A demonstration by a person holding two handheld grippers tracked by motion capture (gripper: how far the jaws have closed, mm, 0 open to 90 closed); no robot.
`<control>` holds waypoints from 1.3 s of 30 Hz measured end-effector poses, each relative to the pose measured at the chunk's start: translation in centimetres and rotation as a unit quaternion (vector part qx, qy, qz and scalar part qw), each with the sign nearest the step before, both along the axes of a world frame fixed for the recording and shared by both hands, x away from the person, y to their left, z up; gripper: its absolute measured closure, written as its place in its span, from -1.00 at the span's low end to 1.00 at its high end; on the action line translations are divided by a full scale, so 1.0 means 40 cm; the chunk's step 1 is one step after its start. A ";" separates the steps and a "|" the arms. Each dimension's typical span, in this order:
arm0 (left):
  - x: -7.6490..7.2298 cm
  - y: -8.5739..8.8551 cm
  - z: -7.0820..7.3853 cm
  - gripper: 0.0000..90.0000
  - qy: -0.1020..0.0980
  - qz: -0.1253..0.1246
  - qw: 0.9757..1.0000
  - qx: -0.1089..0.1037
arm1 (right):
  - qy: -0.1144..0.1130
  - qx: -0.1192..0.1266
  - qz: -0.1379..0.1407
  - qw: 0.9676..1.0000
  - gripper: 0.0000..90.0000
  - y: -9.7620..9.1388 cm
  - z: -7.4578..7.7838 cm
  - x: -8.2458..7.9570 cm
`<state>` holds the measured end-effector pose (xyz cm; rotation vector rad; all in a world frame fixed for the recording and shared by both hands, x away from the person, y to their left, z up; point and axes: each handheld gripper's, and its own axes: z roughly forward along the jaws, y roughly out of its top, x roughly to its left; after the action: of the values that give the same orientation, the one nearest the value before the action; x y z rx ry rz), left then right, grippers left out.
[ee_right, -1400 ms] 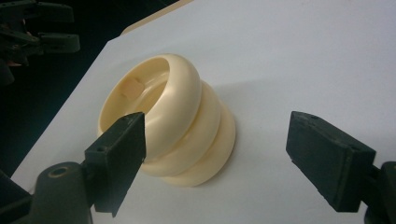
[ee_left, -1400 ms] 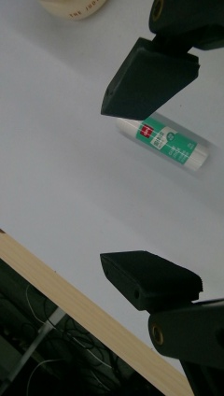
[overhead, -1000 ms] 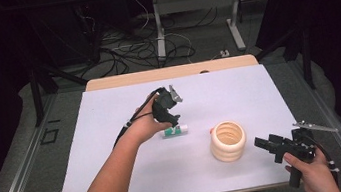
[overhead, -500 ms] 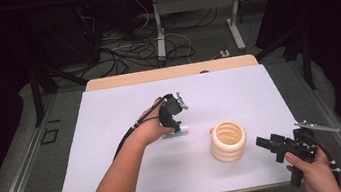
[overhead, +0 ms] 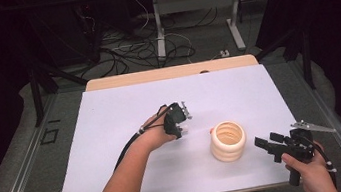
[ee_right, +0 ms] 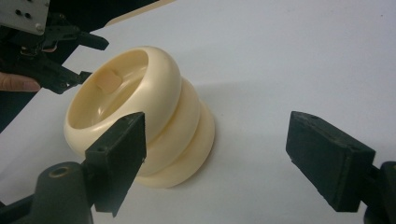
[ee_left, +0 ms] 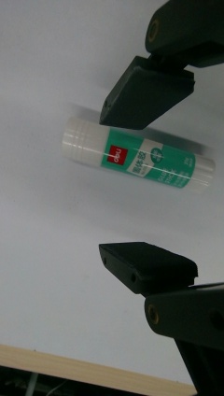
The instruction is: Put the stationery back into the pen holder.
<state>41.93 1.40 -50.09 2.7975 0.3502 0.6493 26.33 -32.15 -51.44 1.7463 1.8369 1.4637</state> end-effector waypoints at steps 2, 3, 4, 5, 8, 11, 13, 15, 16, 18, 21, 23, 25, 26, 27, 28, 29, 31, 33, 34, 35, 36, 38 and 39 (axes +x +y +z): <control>0.001 -0.003 -0.001 -0.24 0.000 -0.002 1.000 0.008 | 0.007 -0.001 0.004 1.000 -0.57 0.002 -0.005 0.000; 0.002 -0.006 -0.004 -0.22 0.000 -0.004 1.000 0.010 | 0.005 0.002 -0.001 1.000 -0.57 0.005 -0.008 0.000; 0.003 -0.012 -0.013 -0.21 0.003 -0.005 1.000 0.011 | 0.000 -0.006 0.009 1.000 -0.57 0.000 -0.010 0.001; 0.003 -0.014 -0.015 -0.21 0.002 -0.010 1.000 0.018 | 0.004 -0.009 0.008 1.000 -0.57 0.001 -0.009 0.000; 0.002 -0.017 -0.022 -0.20 0.005 -0.011 1.000 0.023 | 0.004 -0.011 0.005 1.000 -0.57 0.002 -0.008 -0.001; -0.001 -0.020 -0.031 -0.20 0.010 -0.018 0.999 0.036 | 0.008 -0.004 0.002 1.000 -0.57 0.001 -0.009 -0.001; -0.002 -0.022 -0.034 -0.17 0.010 -0.024 0.999 0.044 | 0.007 -0.003 0.002 1.000 -0.57 -0.001 -0.011 0.000; -0.003 -0.023 -0.036 -0.16 0.010 -0.025 0.999 0.045 | 0.008 -0.004 0.002 1.000 -0.57 -0.001 -0.011 0.000; -0.003 -0.023 -0.037 -0.15 0.011 -0.026 0.998 0.048 | 0.009 -0.004 0.002 1.000 -0.57 -0.001 -0.011 0.000; -0.003 -0.023 -0.039 -0.15 0.009 -0.030 0.998 0.054 | 0.010 -0.006 0.000 1.000 -0.57 -0.001 -0.011 0.000; -0.006 -0.026 -0.044 -0.13 0.009 -0.033 0.998 0.058 | 0.009 -0.009 0.001 1.000 -0.57 -0.002 -0.012 0.000; -0.007 -0.028 -0.045 -0.13 0.007 -0.035 0.998 0.060 | 0.009 -0.009 0.001 1.000 -0.57 -0.002 -0.012 0.000; -0.008 -0.030 -0.047 -0.12 0.009 -0.036 0.997 0.063 | 0.008 -0.009 -0.001 1.000 -0.57 -0.002 -0.013 0.000; -0.009 -0.032 -0.051 -0.12 0.008 -0.037 0.997 0.064 | 0.008 -0.010 -0.002 1.000 -0.57 -0.002 -0.013 0.000; -0.009 -0.033 -0.052 -0.11 0.009 -0.039 0.997 0.067 | 0.008 -0.010 -0.002 1.000 -0.57 -0.002 -0.013 0.000; -0.009 -0.034 -0.053 -0.10 0.011 -0.039 0.997 0.069 | 0.009 -0.009 -0.002 1.000 -0.57 -0.002 -0.013 0.000; -0.009 -0.034 -0.055 -0.10 0.010 -0.040 0.997 0.071 | 0.007 -0.009 -0.003 1.000 -0.57 -0.002 -0.014 0.000; -0.009 -0.035 -0.057 -0.09 0.010 -0.040 0.996 0.073 | 0.009 0.001 -0.003 1.000 -0.57 0.000 -0.015 0.000; -0.009 -0.037 -0.064 -0.09 0.010 -0.042 0.996 0.081 | 0.008 0.000 -0.003 1.000 -0.57 0.000 -0.016 0.001; -0.009 -0.039 -0.067 -0.09 0.007 -0.042 0.996 0.084 | 0.018 0.004 0.000 1.000 -0.57 0.000 -0.013 -0.001; -0.007 -0.039 -0.068 -0.08 0.011 -0.044 0.995 0.087 | 0.015 0.003 -0.004 1.000 -0.57 0.001 -0.014 0.000; -0.008 -0.040 -0.071 -0.07 0.010 -0.043 0.995 0.085 | 0.012 -0.001 -0.003 1.000 -0.57 -0.001 -0.015 0.000; -0.007 -0.041 -0.070 -0.05 0.010 -0.044 0.995 0.086 | 0.013 0.000 -0.005 1.000 -0.57 -0.001 -0.015 0.000; -0.007 -0.042 -0.070 -0.03 0.012 -0.044 0.995 0.087 | 0.012 0.000 -0.005 1.000 -0.57 -0.002 -0.015 0.000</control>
<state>41.65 -0.30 -52.88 2.9693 0.1821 0.6559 26.33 -32.22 -52.03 1.7782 1.8387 1.4442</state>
